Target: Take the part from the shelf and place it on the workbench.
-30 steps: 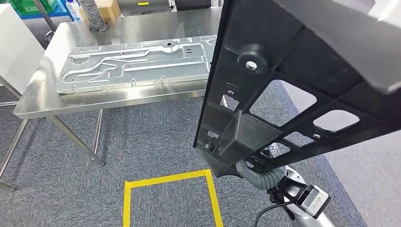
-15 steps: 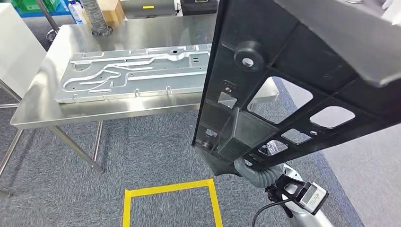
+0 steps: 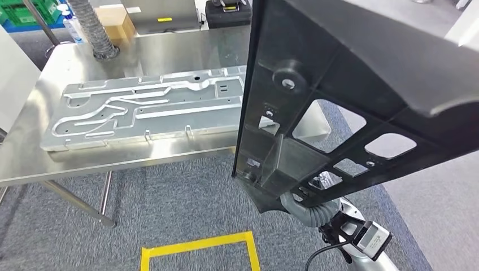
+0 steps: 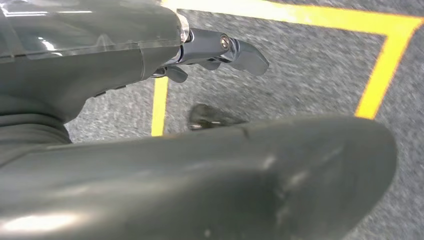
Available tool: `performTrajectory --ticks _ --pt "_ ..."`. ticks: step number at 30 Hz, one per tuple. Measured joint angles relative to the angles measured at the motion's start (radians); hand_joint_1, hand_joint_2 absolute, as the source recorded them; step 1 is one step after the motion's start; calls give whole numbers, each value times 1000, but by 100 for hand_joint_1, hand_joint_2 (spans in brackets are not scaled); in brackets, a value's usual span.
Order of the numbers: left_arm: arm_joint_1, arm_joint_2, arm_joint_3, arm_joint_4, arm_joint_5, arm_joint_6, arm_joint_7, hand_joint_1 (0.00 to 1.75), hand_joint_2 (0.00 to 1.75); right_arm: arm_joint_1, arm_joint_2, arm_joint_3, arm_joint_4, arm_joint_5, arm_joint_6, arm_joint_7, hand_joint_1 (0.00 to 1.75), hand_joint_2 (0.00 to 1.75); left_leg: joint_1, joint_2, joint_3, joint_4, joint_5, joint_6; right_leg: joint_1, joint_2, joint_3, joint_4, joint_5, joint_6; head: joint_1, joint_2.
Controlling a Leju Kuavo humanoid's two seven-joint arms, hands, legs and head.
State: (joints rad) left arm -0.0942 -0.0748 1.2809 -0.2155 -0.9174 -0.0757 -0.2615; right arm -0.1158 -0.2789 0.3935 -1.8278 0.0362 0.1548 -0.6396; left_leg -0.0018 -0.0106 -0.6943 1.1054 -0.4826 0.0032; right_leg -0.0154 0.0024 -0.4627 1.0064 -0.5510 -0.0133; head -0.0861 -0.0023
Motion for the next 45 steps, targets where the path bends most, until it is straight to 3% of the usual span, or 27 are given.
performTrajectory --ticks 1,2,3,5,7,8,10,11,12,13,16,17,18,20,22,24,26,28,30,32,36,38,40,41,42,43,45 --pt "2 0 0 0 0 0 0 0 0 4 0 0 0 2 -2 0 175 175 -3 0 4 -41 60 3 1 2 10 -3 -13 5 0 0" --pt "3 0 0 0 1 0 -1 0 0 7 0 -1 0 4 -4 0 175 175 -5 0 7 -68 99 6 2 4 19 -4 -19 12 0 0" --pt "3 -1 0 0 2 0 -2 0 0 8 0 -2 0 7 -6 -1 175 175 -7 -1 12 -77 108 10 3 7 26 -3 -20 19 0 0" --pt "1 -2 1 0 6 0 -6 0 0 8 0 -8 0 22 -18 0 175 175 -3 -2 33 -89 106 22 2 6 22 27 -7 28 0 0" --pt "-1 -3 2 0 9 0 -9 0 0 1 6 -22 3 60 -57 6 175 175 -2 -2 57 -95 99 32 1 4 -33 125 -5 34 0 0" --pt "-3 -3 3 0 12 1 -10 0 0 -5 11 -33 8 88 -89 13 175 175 -3 -3 66 -96 91 35 0 3 -74 187 -21 36 0 0" --pt "-4 -4 7 0 18 2 -12 0 0 -31 20 -68 27 163 -169 33 175 175 -4 -4 86 -96 71 38 0 2 -152 267 -92 42 0 0" --pt "-4 -4 9 0 20 2 -12 0 0 -52 22 -88 42 207 -211 45 175 175 -5 -5 98 -95 60 38 1 2 -176 272 -120 42 0 0" --pt "-4 -5 11 0 22 2 -12 0 0 -79 24 -109 60 259 -254 59 175 175 -6 -6 112 -94 49 38 1 2 -189 251 -123 40 0 0" --pt "-4 -6 13 0 22 2 -13 0 0 -111 25 -130 80 317 -298 75 175 175 -7 -6 126 -93 38 38 2 2 -190 205 -91 36 0 0" --pt "-6 -13 16 0 19 -3 -20 0 0 -236 27 -175 151 540 -419 145 175 175 -10 -7 152 -91 11 32 12 4 -179 45 99 17 0 0" --pt "-7 -15 16 0 18 -5 -23 0 0 -281 28 -182 175 619 -445 177 175 175 -10 -7 153 -91 8 28 16 5 -180 21 135 12 0 0" --pt "-10 -15 16 0 17 -7 -26 0 0 -326 28 -184 199 688 -462 210 175 175 -11 -6 154 -91 8 22 18 6 -181 14 145 9 0 0" --pt "-12 -16 16 0 14 -12 -32 0 0 -407 28 -181 245 818 -479 276 175 175 -11 -6 153 -85 5 11 14 5 -172 4 148 1 0 0" --pt "-14 -16 16 0 9 -18 -35 0 0 -487 28 -166 301 924 -474 323 175 175 -8 -5 126 -27 -26 0 10 1 -157 -3 144 -7 0 0" --pt "-17 -17 16 0 2 -25 -35 0 0 -573 28 -129 376 1014 -446 354 175 175 -1 -3 53 98 -77 -12 10 -2 -151 -5 138 -13 0 0" --pt "-20 -17 14 0 -4 -28 -35 0 0 -652 27 -67 469 1079 -407 371 175 175 6 -2 -16 187 -94 -21 11 -3 -146 -4 132 -14 0 0" --pt "-26 -17 11 0 -9 -29 -33 0 0 -708 27 12 567 1116 -383 379 175 175 9 -1 -19 137 -37 -23 10 -5 -134 -4 123 -11 0 0" --pt "-37 -18 7 0 -13 -27 -29 0 0 -749 27 90 667 1127 -372 377 175 175 10 0 25 -3 50 -21 11 -14 -120 -1 112 -5 0 0" --pt "-50 -20 2 0 -14 -24 -23 0 0 -788 27 163 777 1111 -361 362 175 175 5 0 50 -87 86 -10 12 -24 -116 1 104 5 1 0" --pt "-61 -26 -3 0 -13 -19 -20 0 0 -814 32 257 963 1045 -367 325 175 175 3 -23 56 -101 98 19 11 -42 -119 17 80 26 1 0" --pt "-65 -29 -4 0 -12 -19 -23 0 0 -819 41 276 1027 1018 -379 315 175 175 6 -36 62 -105 100 27 6 -30 -161 107 32 29 1 0" --pt "-67 -29 -4 0 -11 -19 -26 0 0 -821 51 287 1076 997 -389 311 175 175 5 -45 64 -104 96 33 4 -17 -235 251 -19 31 1 0" --pt "-68 -29 -4 0 -11 -19 -27 0 0 -821 55 291 1097 987 -393 309 175 175 4 -50 66 -102 93 34 3 -15 -264 299 -25 32 1 0" --pt "-67 -29 -4 0 -12 -19 -28 0 0 -821 57 295 1115 977 -397 308 175 175 3 -55 68 -100 90 35 2 -14 -276 309 -12 31 1 0" --pt "-67 -30 -4 0 -12 -19 -29 0 0 -821 59 299 1132 965 -401 305 175 175 3 -60 72 -98 86 34 2 -14 -266 273 23 29 1 0" --pt "-67 -33 -6 1 -15 -18 -32 0 0 -823 61 302 1162 941 -418 301 175 175 2 -69 79 -92 76 32 6 -19 -207 136 104 18 1 0"
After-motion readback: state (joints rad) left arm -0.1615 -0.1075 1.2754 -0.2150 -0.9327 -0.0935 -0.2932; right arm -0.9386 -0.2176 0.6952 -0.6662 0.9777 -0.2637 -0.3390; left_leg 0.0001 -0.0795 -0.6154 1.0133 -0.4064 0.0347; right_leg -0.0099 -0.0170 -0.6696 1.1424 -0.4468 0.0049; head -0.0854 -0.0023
